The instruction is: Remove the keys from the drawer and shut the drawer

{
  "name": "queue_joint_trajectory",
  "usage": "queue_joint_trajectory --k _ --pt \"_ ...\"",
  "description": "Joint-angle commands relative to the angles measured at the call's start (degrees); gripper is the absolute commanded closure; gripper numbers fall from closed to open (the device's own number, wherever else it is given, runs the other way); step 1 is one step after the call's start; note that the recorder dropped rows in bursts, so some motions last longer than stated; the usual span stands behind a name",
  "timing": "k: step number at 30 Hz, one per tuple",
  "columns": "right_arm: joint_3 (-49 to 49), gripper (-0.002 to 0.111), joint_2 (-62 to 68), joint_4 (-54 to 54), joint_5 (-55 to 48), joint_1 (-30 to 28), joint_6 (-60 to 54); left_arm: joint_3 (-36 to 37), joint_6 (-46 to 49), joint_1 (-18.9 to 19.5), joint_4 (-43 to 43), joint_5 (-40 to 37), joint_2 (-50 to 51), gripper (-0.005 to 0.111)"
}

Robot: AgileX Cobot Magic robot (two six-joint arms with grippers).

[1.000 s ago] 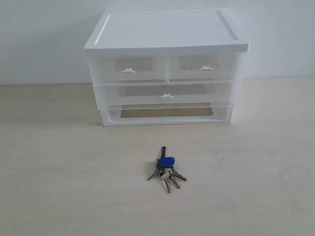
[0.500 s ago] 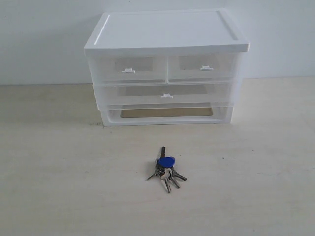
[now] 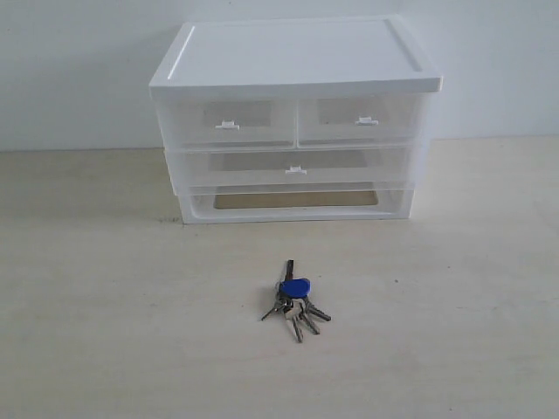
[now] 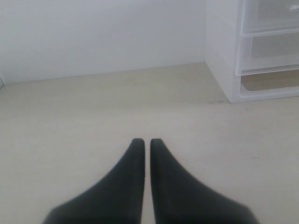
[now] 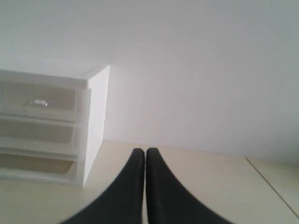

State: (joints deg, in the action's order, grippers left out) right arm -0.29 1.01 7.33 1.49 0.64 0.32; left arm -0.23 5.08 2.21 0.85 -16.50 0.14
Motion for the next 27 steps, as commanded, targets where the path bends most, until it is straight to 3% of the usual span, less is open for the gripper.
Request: queue_joint_trajectory --k 1,9,27 --pt "0.29 0.108 -1.01 -0.15 -6.56 -0.11 -1.12 0.23 0.1 -0.12 0.13 -0.03 -0.14 0.102" --pt "0.29 0.108 -1.01 -0.39 -19.41 -0.11 -1.34 0.23 0.1 -0.12 0.13 -0.03 -0.14 0.102" --pt "0.29 0.108 -1.01 -0.55 -19.95 -0.11 -0.32 0.23 0.1 -0.12 0.24 -0.04 -0.14 0.102"
